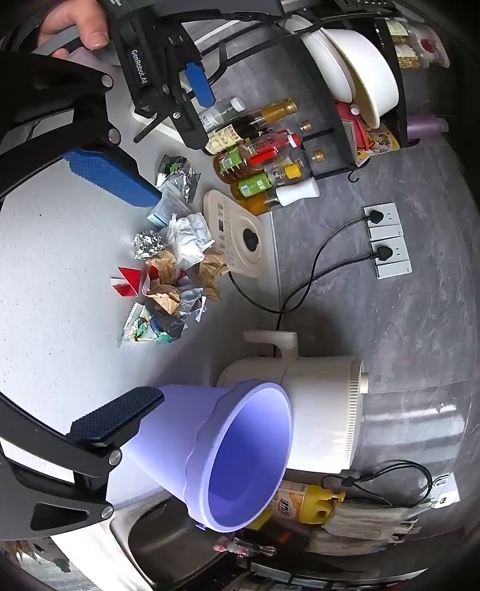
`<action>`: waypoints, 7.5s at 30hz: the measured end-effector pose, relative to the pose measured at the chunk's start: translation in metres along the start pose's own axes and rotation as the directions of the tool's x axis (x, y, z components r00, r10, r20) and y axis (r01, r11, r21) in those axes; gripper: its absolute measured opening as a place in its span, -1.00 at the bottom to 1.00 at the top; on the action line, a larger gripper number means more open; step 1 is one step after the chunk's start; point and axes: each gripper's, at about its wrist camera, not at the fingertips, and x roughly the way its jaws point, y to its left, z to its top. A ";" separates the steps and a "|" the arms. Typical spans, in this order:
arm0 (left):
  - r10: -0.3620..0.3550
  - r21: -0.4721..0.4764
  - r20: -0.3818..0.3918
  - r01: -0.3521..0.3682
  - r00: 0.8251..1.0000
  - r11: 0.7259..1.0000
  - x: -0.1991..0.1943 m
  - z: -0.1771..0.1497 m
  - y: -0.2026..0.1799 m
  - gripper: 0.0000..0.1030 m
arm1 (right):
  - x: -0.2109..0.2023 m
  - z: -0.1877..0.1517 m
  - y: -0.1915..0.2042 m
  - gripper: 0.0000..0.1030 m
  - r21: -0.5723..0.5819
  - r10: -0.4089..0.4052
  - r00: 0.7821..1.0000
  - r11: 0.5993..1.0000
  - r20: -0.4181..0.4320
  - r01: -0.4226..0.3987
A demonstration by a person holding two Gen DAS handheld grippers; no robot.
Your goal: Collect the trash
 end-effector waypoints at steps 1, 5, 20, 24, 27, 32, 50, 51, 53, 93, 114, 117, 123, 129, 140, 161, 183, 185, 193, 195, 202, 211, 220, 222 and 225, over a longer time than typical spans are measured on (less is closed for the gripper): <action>0.002 0.005 -0.001 -0.002 1.000 1.000 0.001 0.000 -0.001 0.88 | -0.004 -0.001 0.005 0.86 -0.015 -0.002 1.000 1.000 0.005 0.002; -0.002 0.002 -0.002 0.002 1.000 1.000 -0.001 -0.003 -0.004 0.88 | -0.006 -0.005 -0.005 0.86 0.012 0.022 0.999 1.000 0.027 -0.022; -0.004 -0.005 -0.011 0.004 1.000 1.000 0.000 0.001 -0.010 0.88 | -0.012 0.002 -0.013 0.86 0.047 0.017 0.999 0.999 0.040 -0.019; -0.001 -0.007 -0.012 0.001 1.000 1.000 0.001 0.001 -0.007 0.88 | -0.011 0.003 -0.010 0.86 0.041 0.018 0.999 0.999 0.044 -0.020; -0.001 -0.007 -0.013 0.001 1.000 1.000 0.001 0.000 -0.005 0.88 | -0.011 0.002 -0.010 0.86 0.041 0.020 0.999 0.999 0.046 -0.022; 0.004 -0.022 -0.017 -0.005 1.000 1.000 0.003 -0.001 -0.002 0.88 | -0.008 0.004 -0.008 0.86 0.032 0.017 0.999 0.999 0.039 -0.018; 0.020 -0.028 -0.018 -0.020 1.000 0.999 0.004 0.000 0.005 0.88 | -0.001 0.006 -0.005 0.86 0.019 0.024 0.999 0.999 0.040 -0.025; 0.019 -0.030 -0.017 -0.020 1.000 0.999 0.003 0.000 0.006 0.88 | -0.001 0.006 -0.004 0.86 0.017 0.025 0.999 1.000 0.040 -0.026; 0.018 -0.029 -0.017 -0.019 1.000 0.999 0.003 0.000 0.006 0.88 | -0.001 0.005 -0.003 0.86 0.016 0.026 0.999 1.000 0.041 -0.026; 0.059 -0.068 -0.053 -0.062 0.997 0.996 0.017 -0.008 0.009 0.88 | 0.012 -0.003 -0.003 0.86 -0.017 0.063 0.998 0.998 -0.014 -0.064; 0.143 -0.115 -0.173 -0.164 0.975 0.980 0.084 -0.017 -0.006 0.40 | 0.079 -0.007 -0.024 0.54 -0.029 0.094 0.987 0.995 -0.131 -0.099; 0.144 -0.112 -0.187 -0.166 0.972 0.980 0.096 -0.015 -0.011 0.40 | 0.089 -0.009 -0.025 0.45 -0.043 0.081 0.987 0.995 -0.141 -0.088; 0.128 -0.104 -0.215 -0.152 0.968 0.983 0.120 -0.013 -0.018 0.39 | 0.111 -0.014 -0.030 0.44 -0.030 0.083 0.980 0.996 -0.180 -0.089; 0.124 -0.089 -0.244 -0.150 0.962 0.985 0.143 -0.011 -0.020 0.40 | 0.128 -0.022 -0.035 0.44 0.003 0.096 0.976 0.995 -0.195 -0.097; 0.107 -0.066 -0.286 -0.131 0.952 0.989 0.174 -0.012 -0.023 0.41 | 0.147 -0.034 -0.040 0.46 0.002 0.077 0.973 0.997 -0.217 -0.078; 0.016 -0.135 -0.188 -0.042 0.982 0.990 0.139 0.002 -0.013 -0.76 | 0.128 -0.028 -0.042 -0.67 -0.025 0.051 0.987 0.998 -0.150 -0.055; -0.001 -0.118 0.014 0.003 1.000 0.993 0.060 0.028 -0.040 -0.76 | 0.010 0.001 -0.042 -0.73 -0.076 -0.026 0.994 0.997 0.108 0.034; 0.016 -0.116 0.031 -0.013 0.999 0.993 0.056 0.030 -0.045 -0.76 | 0.008 0.009 -0.050 -0.73 -0.074 -0.013 0.992 0.997 0.129 0.023; 0.087 -0.155 0.063 -0.077 0.994 0.985 0.055 0.041 -0.078 -0.76 | 0.001 0.030 -0.087 -0.72 -0.103 0.074 0.986 0.993 0.151 -0.059; 0.100 -0.166 0.066 -0.088 0.993 0.982 0.057 0.043 -0.090 -0.76 | -0.001 0.033 -0.097 -0.72 -0.108 0.093 0.984 0.991 0.152 -0.077; 0.136 -0.185 0.084 -0.119 0.987 0.975 0.059 0.045 -0.124 -0.76 | -0.008 0.043 -0.129 -0.72 -0.137 0.186 0.970 0.977 0.155 -0.166; 0.153 -0.187 0.132 -0.127 0.979 0.974 0.050 0.058 -0.151 -0.76 | -0.019 0.059 -0.155 -0.72 -0.131 0.214 0.951 0.973 0.224 -0.189; 0.099 -0.120 0.168 -0.079 0.981 0.990 0.048 0.080 -0.177 -0.76 | -0.016 0.058 -0.181 0.10 -0.038 0.139 0.957 0.990 0.255 -0.134; 0.085 -0.103 0.169 -0.068 0.982 0.992 0.050 0.083 -0.183 -0.76 | -0.016 0.057 -0.185 0.16 -0.026 0.125 0.960 0.992 0.250 -0.122; 0.054 -0.074 0.162 -0.042 0.985 0.996 0.056 0.086 -0.195 -0.76 | -0.017 0.053 -0.196 0.27 0.010 0.088 0.966 0.996 0.244 -0.094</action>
